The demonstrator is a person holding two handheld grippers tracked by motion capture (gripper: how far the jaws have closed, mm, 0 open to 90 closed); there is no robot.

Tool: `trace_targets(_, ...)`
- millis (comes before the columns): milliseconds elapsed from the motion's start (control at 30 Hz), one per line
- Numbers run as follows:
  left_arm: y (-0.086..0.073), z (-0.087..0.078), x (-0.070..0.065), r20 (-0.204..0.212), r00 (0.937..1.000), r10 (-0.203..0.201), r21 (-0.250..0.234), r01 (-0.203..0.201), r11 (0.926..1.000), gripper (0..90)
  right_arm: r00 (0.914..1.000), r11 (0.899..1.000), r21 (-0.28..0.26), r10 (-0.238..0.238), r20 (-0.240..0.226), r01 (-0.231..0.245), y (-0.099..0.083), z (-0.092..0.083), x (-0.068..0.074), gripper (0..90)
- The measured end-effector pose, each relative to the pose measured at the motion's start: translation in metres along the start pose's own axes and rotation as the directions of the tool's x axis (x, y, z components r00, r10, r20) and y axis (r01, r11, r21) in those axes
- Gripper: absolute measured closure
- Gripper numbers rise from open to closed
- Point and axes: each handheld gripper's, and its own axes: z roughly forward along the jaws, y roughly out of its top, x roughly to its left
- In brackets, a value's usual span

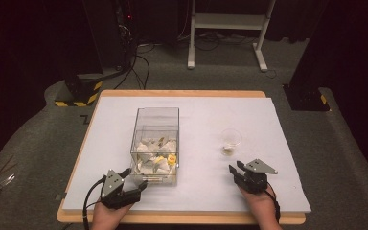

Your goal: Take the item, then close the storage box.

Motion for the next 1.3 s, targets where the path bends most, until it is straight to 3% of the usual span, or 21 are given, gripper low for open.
trace_targets(167,-0.001,0.005,0.0,-0.007,0.9999,-0.009,0.011,0.009,0.9999,19.5,0.9998,1.0,-0.004,0.018,0.003,-0.018,-0.001,-0.001,-0.002,61.0)
trace_targets(433,-0.001,0.001,0.0,-0.034,0.9993,-0.018,0.014,0.018,0.9997,19.5,0.9999,1.0,-0.005,-0.013,-0.006,0.013,-0.001,-0.002,0.002,61.0)
trace_targets(567,-0.001,0.004,0.002,-0.02,0.9995,-0.027,0.028,0.027,0.9992,16.9,0.9999,1.0,-0.007,-0.007,-0.01,0.007,0.0,-0.001,0.001,61.0)
trace_targets(800,0.004,0.009,-0.001,-0.02,0.9998,0.005,0.036,-0.004,0.9993,14.9,0.9998,1.0,-0.011,-0.012,-0.018,0.011,0.001,0.0,0.002,60.9)
trace_targets(1100,0.006,0.019,0.004,-0.03,0.9991,-0.032,0.047,0.033,0.9983,14.4,0.9992,1.0,-0.018,0.002,-0.04,-0.003,0.004,0.003,0.0,60.9)
trace_targets(1300,0.005,0.023,0.007,-0.038,0.999,-0.022,0.06,0.024,0.9979,12.4,0.9991,0.999,-0.032,-0.01,-0.041,0.009,0.006,0.0,0.003,60.9)
